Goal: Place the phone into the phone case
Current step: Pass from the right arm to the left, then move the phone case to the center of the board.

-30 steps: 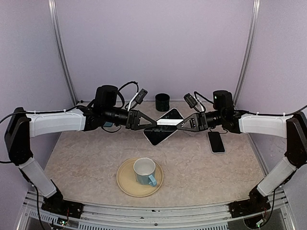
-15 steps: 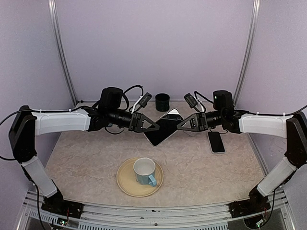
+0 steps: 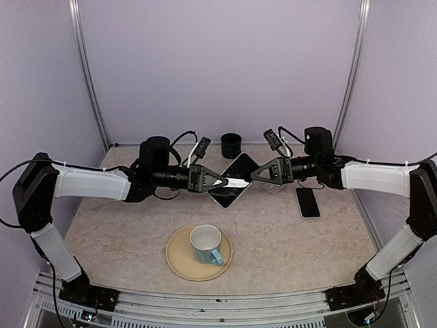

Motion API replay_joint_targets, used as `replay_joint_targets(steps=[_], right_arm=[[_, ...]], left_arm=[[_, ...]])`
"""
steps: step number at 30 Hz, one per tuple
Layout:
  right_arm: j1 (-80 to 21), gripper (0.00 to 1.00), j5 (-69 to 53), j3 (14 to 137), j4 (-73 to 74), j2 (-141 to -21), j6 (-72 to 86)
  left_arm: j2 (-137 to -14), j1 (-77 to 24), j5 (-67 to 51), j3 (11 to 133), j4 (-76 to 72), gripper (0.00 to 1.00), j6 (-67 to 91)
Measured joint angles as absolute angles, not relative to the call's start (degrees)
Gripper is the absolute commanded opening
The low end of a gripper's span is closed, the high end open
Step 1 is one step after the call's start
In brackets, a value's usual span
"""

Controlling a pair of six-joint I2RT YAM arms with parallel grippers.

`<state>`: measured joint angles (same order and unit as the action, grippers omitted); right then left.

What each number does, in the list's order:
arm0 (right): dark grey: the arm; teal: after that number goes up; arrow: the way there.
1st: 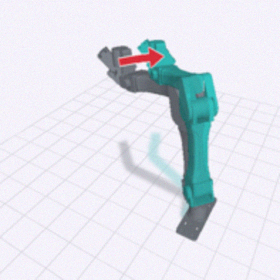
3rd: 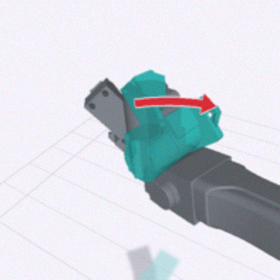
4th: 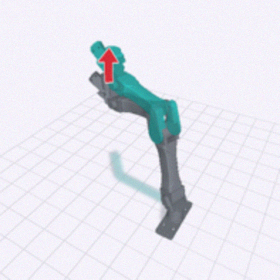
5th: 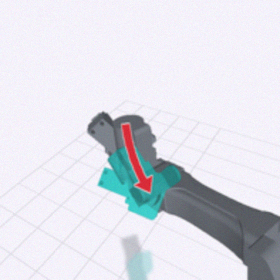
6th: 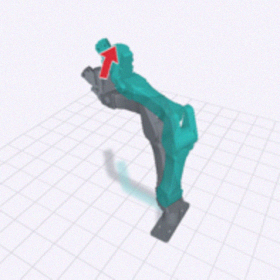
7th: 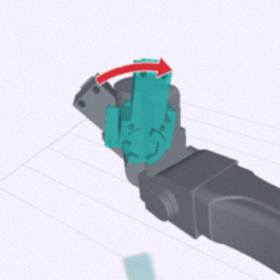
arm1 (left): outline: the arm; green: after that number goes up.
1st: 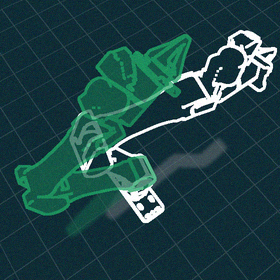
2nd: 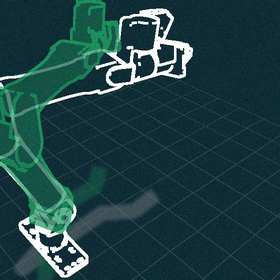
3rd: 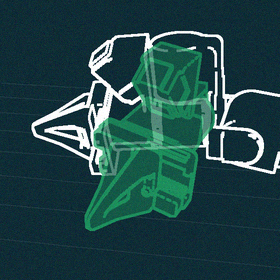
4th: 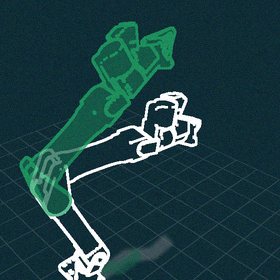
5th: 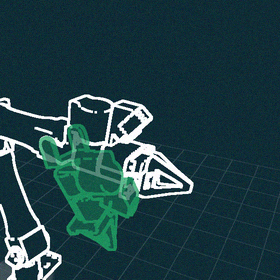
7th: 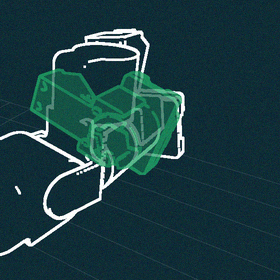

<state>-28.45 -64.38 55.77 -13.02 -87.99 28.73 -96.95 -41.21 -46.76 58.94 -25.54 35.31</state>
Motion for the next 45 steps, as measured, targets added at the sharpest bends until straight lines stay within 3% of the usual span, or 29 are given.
replay_joint_targets(steps=[7,14,28,45], right_arm=[[-27.44,0.67,-53.63,55.77,-9.63,-84.82,28.1],[-21.58,0.78,-36.88,55.83,-2.81,-85.49,27.9],[-15.38,0.99,-19.16,65.47,6.52,-102.94,25.76],[-13.02,1.0,-13.15,75.0,10.72,-115.59,24.93]], left_arm=[[-96.92,-41.34,-39.66,56.49,-33.98,0.0,41.95],[-95.29,-40.82,-33.78,53.49,-34.72,0.0,42.46],[-89.47,-38.52,-30.59,48.36,-35.2,0.0,43.29],[-87.66,-36.62,-29.5,45.95,-35.33,0.0,43.44]])
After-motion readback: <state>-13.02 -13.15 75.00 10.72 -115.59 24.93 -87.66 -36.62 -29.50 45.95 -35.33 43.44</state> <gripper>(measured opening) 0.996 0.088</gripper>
